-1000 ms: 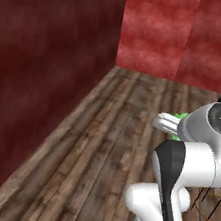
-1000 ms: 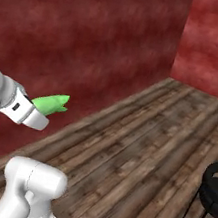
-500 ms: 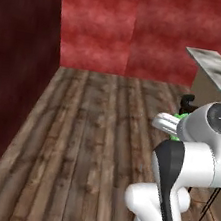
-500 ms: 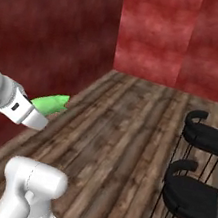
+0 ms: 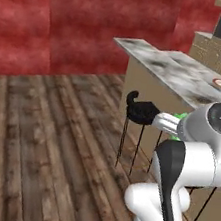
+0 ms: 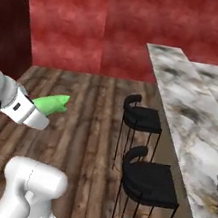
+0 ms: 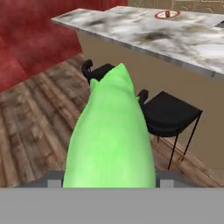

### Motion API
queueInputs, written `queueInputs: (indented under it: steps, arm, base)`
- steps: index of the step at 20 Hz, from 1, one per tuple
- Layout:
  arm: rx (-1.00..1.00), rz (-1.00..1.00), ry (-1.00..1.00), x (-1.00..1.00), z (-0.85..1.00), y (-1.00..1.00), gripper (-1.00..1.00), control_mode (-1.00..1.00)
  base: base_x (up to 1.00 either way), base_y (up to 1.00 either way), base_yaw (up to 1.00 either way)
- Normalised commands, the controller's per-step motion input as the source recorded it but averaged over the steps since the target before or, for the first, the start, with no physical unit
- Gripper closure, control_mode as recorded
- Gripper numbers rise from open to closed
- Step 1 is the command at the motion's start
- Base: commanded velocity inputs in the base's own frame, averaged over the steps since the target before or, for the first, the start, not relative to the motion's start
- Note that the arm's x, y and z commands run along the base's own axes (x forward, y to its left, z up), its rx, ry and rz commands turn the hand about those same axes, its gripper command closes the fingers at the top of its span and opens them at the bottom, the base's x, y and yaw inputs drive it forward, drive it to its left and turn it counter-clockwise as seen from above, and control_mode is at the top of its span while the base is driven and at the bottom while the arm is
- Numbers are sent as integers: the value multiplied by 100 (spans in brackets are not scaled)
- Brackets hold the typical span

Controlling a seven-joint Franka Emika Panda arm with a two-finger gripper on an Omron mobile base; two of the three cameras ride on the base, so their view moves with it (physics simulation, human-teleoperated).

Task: Place the cold items (corn and cucumber) from the fridge in one tupperware on the dining counter. Place the warm items (kebab skewer and hot dog) in the stove area in another tupperware.

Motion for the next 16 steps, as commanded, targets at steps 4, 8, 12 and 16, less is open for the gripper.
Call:
queueInputs:
  steps: [4,8,12,16]
  arm:
    - [0,0,0,0,0,0,100,100]
    - [0,0,0,0,0,0,100,100]
    - [0,0,0,0,0,0,100,100]
    - [0,0,0,0,0,0,100,100]
  base:
    - [27,17,-67]
    - [12,-2,-77]
    - [20,-19,-72]
    - [48,-13,-66]
